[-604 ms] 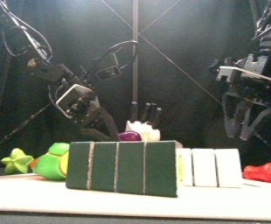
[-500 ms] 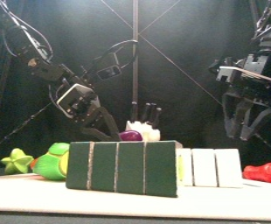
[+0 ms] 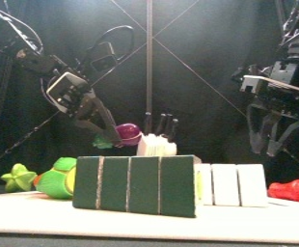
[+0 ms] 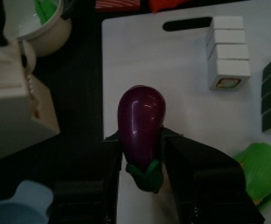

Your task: Place eggplant into bowl

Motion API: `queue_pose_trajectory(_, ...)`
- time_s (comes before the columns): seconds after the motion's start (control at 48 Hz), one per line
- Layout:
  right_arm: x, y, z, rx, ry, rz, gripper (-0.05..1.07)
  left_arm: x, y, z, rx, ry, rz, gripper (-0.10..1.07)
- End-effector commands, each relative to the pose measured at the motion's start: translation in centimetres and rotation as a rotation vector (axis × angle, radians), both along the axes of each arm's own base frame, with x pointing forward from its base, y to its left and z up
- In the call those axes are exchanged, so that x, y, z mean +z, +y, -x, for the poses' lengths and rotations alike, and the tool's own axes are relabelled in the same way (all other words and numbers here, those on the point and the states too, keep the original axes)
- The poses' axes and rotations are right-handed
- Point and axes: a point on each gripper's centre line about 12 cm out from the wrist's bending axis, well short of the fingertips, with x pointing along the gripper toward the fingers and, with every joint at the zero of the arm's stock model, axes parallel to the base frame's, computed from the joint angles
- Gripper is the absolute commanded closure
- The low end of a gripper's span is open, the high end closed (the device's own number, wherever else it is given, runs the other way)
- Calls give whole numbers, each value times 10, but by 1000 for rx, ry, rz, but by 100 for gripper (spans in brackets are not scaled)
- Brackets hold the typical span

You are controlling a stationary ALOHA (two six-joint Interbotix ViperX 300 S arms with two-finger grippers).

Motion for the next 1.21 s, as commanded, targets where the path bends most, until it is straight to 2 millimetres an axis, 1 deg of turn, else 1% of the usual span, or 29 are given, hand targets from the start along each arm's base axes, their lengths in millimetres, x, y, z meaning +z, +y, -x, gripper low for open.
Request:
queue_pose_trajectory(0.0,6,0,-3,-1,-21,-5,24,15,9,10,20,-30,-16,39)
queue_pose_trajectory(0.167,2,0,-2,-3,-11,-3,24,30,24,33,69,-63,-35,39)
queue_pose_trajectory(0.25,1,0,-2,-4,-6,-2,24,34,37,44,113,-85,-41,39)
queue_pose_trajectory(0.417,-2,-1,-3,-5,4,1,24,31,66,56,217,-105,-39,39)
queue_pose_trajectory(0.583,-5,0,-4,0,13,1,24,20,84,59,272,-95,-37,39)
queue_pose_trajectory(0.729,-7,0,-4,2,16,0,24,5,92,59,298,-43,-26,39)
queue_pose_trajectory(0.875,-7,0,-4,1,19,1,24,-7,94,59,307,-5,-14,38)
queue_pose_trajectory(1.062,-8,0,-4,-1,19,0,24,-16,102,60,333,23,-3,37)
queue_pose_trajectory(1.188,-8,0,-4,-3,20,1,24,-20,103,61,346,33,7,33)
